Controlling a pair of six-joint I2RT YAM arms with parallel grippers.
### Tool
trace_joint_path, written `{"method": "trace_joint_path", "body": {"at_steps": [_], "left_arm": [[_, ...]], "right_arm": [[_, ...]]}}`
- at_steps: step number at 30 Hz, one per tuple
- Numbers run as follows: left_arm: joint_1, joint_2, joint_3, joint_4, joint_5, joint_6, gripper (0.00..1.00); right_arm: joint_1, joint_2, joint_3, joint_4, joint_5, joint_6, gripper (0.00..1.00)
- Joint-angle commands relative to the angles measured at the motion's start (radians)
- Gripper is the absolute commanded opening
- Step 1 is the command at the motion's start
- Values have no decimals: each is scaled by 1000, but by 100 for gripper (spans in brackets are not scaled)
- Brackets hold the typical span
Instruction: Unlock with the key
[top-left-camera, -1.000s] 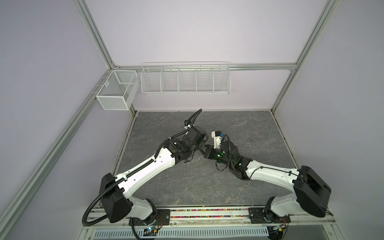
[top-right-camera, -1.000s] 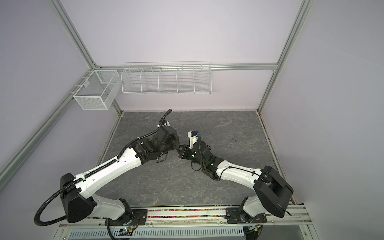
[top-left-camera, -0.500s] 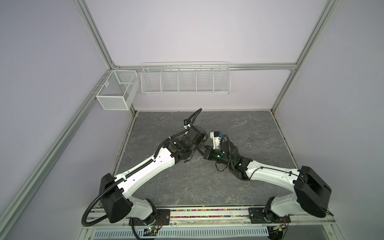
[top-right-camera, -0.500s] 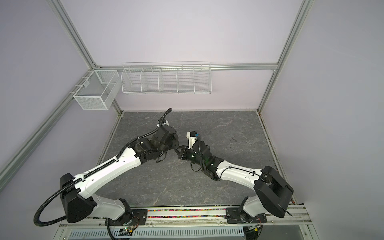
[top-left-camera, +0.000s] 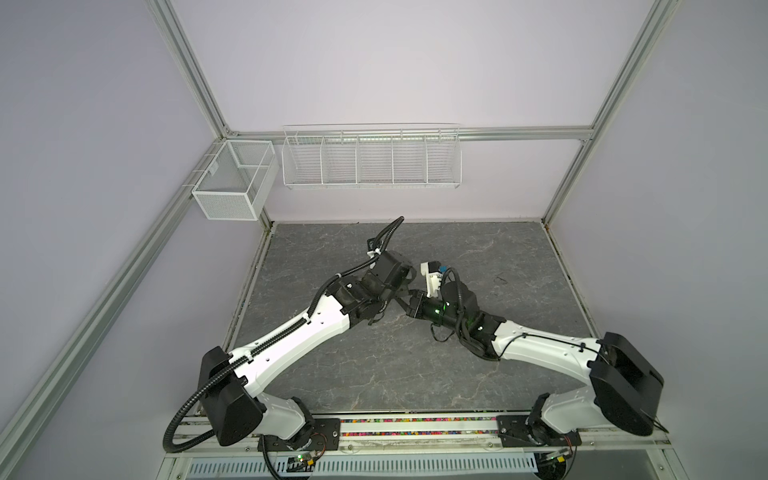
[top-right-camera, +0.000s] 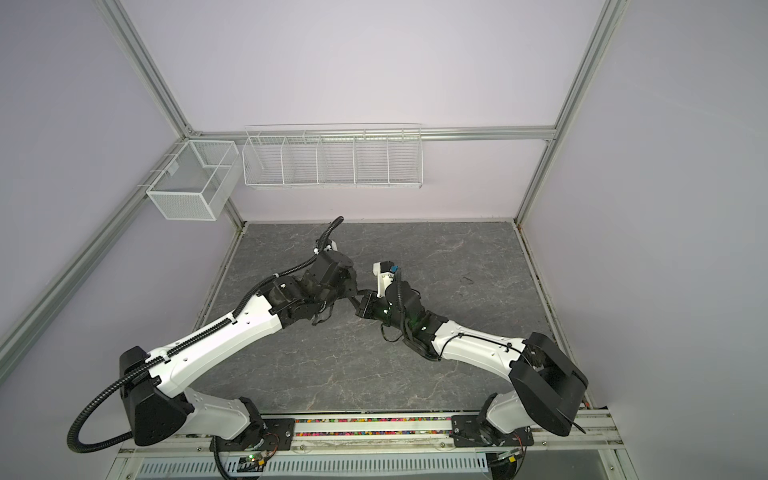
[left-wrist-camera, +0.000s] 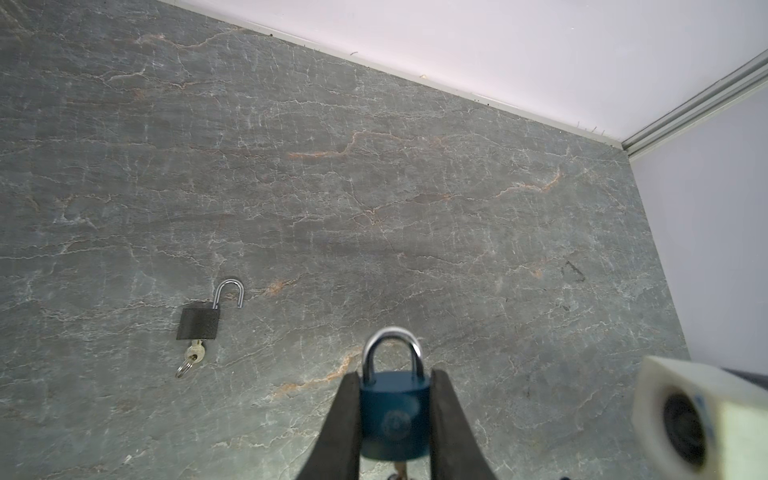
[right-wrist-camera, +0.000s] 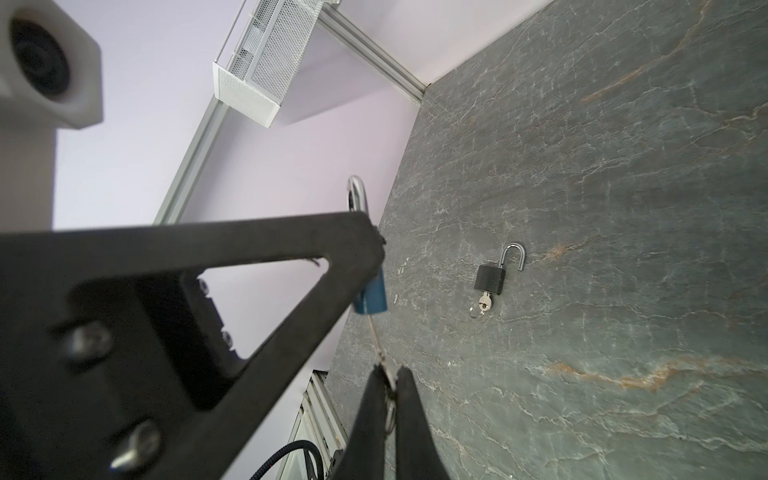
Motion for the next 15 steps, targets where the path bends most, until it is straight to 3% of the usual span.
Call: {"method": "trace_joint_path", "body": {"at_steps": [1, 15], "left_arm": [[-4, -4, 13, -12, -8, -7, 0], [-6, -3, 1, -8, 15, -28, 0]], "right_arm": [[-3, -14, 26, 11, 10, 21, 6], [-10, 15, 45, 23, 23, 50, 6]]}}
